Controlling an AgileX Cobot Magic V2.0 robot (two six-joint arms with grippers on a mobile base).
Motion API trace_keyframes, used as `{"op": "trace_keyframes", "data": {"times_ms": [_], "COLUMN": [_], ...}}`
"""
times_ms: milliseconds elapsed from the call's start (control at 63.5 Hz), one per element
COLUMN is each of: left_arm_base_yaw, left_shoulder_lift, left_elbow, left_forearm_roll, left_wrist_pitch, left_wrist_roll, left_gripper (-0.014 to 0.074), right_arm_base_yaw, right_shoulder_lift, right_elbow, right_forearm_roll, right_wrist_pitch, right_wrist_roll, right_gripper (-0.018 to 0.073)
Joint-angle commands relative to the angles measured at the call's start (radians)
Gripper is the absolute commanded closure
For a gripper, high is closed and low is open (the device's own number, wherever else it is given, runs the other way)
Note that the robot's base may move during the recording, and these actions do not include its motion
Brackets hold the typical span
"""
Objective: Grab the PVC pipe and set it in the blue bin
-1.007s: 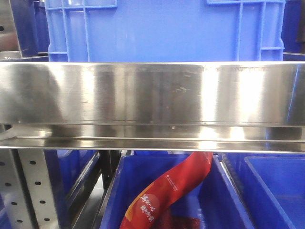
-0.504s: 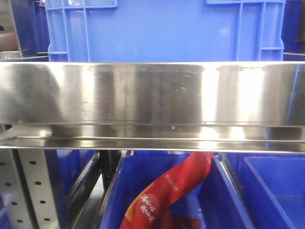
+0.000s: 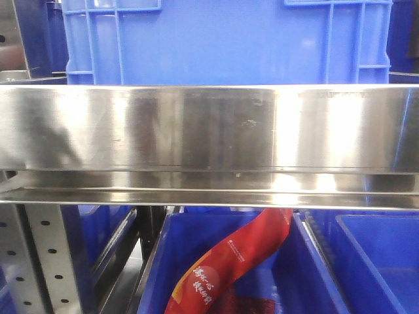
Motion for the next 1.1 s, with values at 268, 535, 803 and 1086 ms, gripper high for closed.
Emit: {"op": "trace_keyframes", "data": {"times_ms": [268,535,803,1086], "left_arm_base_yaw": [0.045,0.143,0.155,0.155], "left_shoulder_lift": [-0.108,-0.122,-0.122,-0.122], "left_elbow": [0.053,0.062,0.143,0.226], "left_forearm_roll": [-0.070,-0.107,-0.111,-0.111], "left_wrist_pitch": [-0.018,-0.024,-0.165,-0.369], "left_wrist_roll": [-0.008,-0.008,-0.008,-0.008], "left_gripper": [0.0707,0.0707,0.0707,0.0707], "right_arm_base_yaw": [-0.002,-0.002,-0.002,-0.002], "right_shoulder_lift": [-0.004,-0.004,-0.004,-0.004], "right_elbow": [-0.002,-0.002,-0.002,-0.002], "right_forearm_roll": [-0.005,-0.005,-0.005,-0.005], "right_wrist_pitch": [-0.008,-0.008,-0.002,0.000], "right_wrist_roll": [-0.003,-0.003,-0.003,-0.003], "right_gripper": [0.0722,0.0722,0.0722,0.0722]}}
